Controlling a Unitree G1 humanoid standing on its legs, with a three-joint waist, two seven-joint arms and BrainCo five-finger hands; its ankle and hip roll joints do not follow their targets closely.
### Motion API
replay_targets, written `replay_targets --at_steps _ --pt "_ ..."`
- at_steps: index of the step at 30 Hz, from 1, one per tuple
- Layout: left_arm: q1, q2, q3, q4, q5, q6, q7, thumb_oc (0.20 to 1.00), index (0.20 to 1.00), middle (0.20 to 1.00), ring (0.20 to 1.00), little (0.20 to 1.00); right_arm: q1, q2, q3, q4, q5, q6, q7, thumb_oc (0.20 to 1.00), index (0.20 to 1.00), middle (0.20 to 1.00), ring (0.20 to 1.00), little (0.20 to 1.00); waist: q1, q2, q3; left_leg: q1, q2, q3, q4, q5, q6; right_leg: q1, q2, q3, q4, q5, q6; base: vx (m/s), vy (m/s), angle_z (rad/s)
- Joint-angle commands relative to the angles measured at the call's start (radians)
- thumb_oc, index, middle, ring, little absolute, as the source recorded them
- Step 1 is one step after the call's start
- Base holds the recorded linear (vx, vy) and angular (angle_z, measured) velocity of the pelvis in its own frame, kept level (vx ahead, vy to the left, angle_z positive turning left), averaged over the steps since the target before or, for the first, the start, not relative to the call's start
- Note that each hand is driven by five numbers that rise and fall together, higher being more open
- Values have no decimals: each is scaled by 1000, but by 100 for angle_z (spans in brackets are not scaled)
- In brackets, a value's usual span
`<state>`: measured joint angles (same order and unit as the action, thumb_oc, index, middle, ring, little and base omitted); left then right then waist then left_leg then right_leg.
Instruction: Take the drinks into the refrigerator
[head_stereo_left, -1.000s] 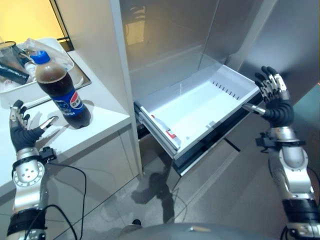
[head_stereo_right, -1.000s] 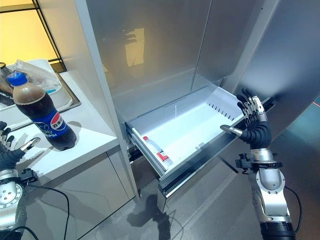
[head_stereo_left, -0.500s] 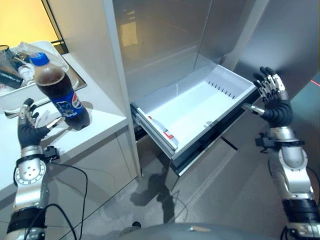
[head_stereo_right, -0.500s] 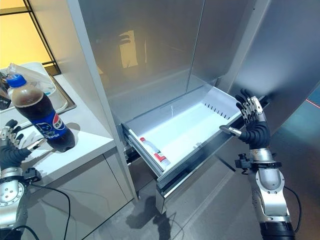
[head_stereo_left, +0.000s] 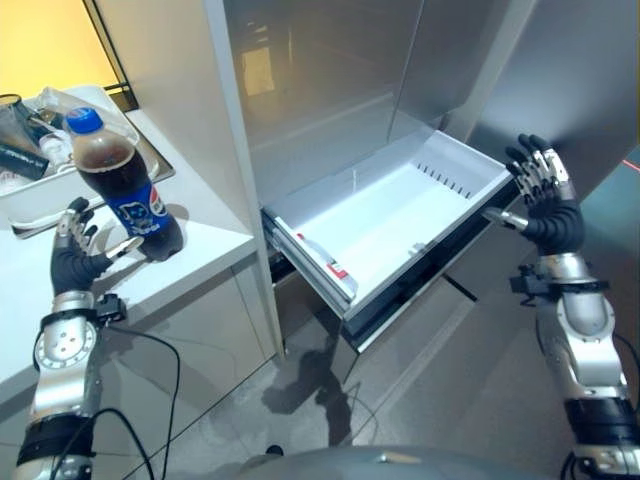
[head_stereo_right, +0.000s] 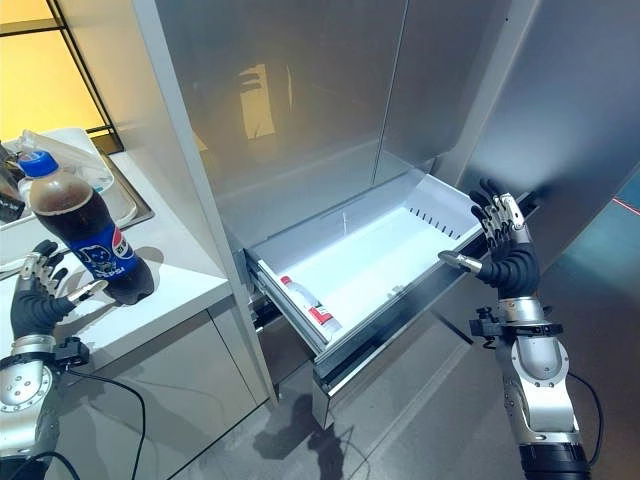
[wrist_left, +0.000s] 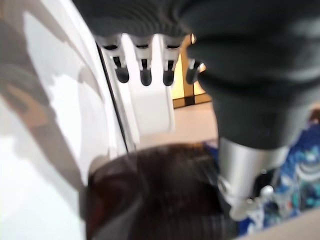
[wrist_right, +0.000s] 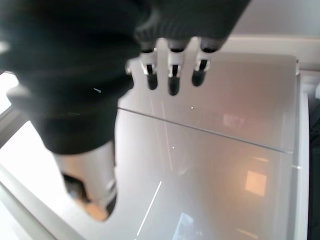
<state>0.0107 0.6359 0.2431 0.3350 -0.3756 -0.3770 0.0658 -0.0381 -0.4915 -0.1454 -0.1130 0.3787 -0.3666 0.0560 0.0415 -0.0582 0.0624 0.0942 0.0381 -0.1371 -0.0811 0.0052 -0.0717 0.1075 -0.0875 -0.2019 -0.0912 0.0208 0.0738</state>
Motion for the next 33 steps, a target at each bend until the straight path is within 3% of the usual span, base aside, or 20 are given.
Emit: replay_targets --at_steps 1,21,33 --pt "-62 30 -17 45 -26 -19 -12 1000 1000 1000 1000 1000 -52 -43 -37 -58 29 -31 -2 1000 1000 1000 1000 1000 -18 -2 -5 -12 -52 -64 8 -47 79 -2 20 -37 105 -95 -17 0 0 0" --pt "-84 8 -55 68 -26 -3 -36 1000 1000 1000 1000 1000 -55 -30 -35 -53 25 -26 5 1000 1000 1000 1000 1000 -27 -1 -8 -6 -50 -55 6 -50 81 -2 21 -28 106 -94 -18 0 0 0" --pt "-187 25 -104 127 -27 6 -12 1000 1000 1000 1000 1000 -62 -31 1 -50 32 -19 13 1000 1000 1000 1000 1000 -43 -1 -13 0 -46 -44 2 -52 80 -1 22 -15 105 -89 -16 0 0 0"
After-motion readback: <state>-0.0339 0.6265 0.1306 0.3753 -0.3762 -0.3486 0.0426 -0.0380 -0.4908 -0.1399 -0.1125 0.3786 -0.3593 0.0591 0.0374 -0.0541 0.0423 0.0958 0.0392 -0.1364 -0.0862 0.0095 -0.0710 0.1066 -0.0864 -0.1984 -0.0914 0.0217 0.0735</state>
